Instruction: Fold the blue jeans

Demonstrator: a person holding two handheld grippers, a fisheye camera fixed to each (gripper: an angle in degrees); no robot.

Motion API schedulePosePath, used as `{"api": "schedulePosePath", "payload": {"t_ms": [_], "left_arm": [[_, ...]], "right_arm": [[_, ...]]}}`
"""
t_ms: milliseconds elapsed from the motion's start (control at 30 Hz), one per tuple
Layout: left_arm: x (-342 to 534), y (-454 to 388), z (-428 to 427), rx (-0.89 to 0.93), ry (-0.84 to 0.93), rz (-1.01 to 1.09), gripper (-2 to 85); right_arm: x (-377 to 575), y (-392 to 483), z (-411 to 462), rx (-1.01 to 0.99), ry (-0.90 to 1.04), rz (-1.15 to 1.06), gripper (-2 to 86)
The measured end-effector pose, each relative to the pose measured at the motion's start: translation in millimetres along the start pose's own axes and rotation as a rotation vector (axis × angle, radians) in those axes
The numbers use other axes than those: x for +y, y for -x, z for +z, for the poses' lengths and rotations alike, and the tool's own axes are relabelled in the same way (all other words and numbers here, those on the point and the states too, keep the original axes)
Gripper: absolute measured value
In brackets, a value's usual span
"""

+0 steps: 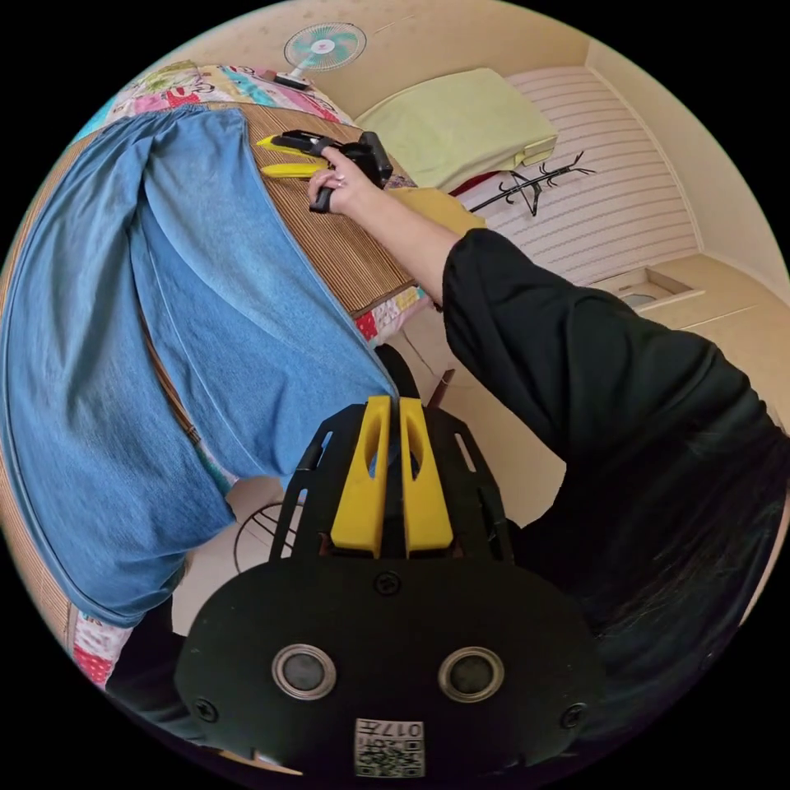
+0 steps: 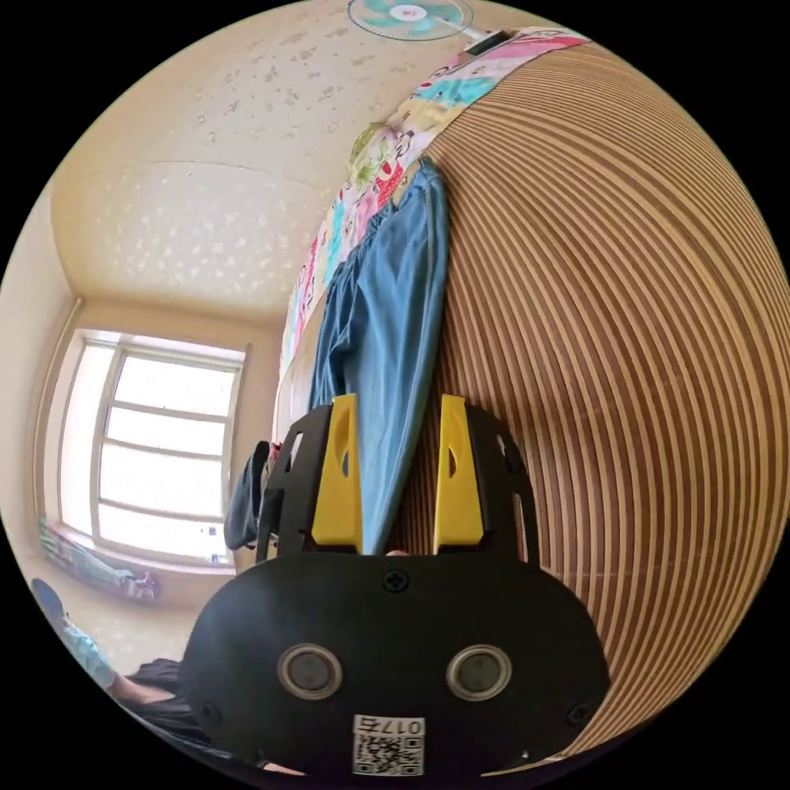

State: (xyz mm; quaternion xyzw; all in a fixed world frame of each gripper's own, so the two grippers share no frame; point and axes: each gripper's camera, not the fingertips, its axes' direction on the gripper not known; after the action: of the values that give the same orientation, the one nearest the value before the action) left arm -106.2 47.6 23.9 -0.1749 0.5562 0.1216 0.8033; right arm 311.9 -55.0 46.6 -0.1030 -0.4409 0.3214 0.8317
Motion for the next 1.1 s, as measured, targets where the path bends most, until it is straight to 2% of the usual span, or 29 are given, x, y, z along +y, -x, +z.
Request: {"api": "schedulePosePath", "payload": {"t_ms": [133,200,333,367,467,567,633,767,867,1000,1100], "left_arm": [[2,17,-49,0.144,-0.054,0.011,-0.5],[11,33,-75,0.243,-0.099,-0.017,-0.5],[60,74,-145,0.450,-0.276,-0.126,-0.5],[68,80,-155,0.456,-0.304,-0.142,-0.5],[94,106,-199,0.387,-0.392,-0.227,-0.5],[98,118,-228,0.363,-0.422,-0.256,-0.5],[89,115,-238,0.379,-0.404,-0.225,-0.4],[74,105,-239,0.411,-0.348,-0.191,-0.4],[64,98,-238,0.426,-0.326,-0.189,-0.4],[52,94,-241,0.454,-0.334,-0.213,-0.4],[46,90,-247,0.445,-0.341,-0.226,-0.5]], "right_arm": [[-21,46,12,0.210,-0.162,0.028,3.6],[-18,119,9,0.213,-0.323,-0.172,1.7],[-18,233,33,0.176,-0.384,-0.350,1.0],[-18,263,46,0.172,-0.381,-0.378,1.0],[-12,304,76,0.323,-0.375,-0.411,1.8],[-1,285,83,0.408,-0.312,-0.416,5.9],[4,247,75,0.473,-0.289,-0.338,9.2],[10,130,66,0.374,-0.103,-0.106,12.4],[19,86,78,0.338,-0.081,-0.031,13.2],[11,81,107,0.327,-0.103,-0.055,11.4],[-9,85,112,0.360,-0.129,-0.004,4.9]]}}
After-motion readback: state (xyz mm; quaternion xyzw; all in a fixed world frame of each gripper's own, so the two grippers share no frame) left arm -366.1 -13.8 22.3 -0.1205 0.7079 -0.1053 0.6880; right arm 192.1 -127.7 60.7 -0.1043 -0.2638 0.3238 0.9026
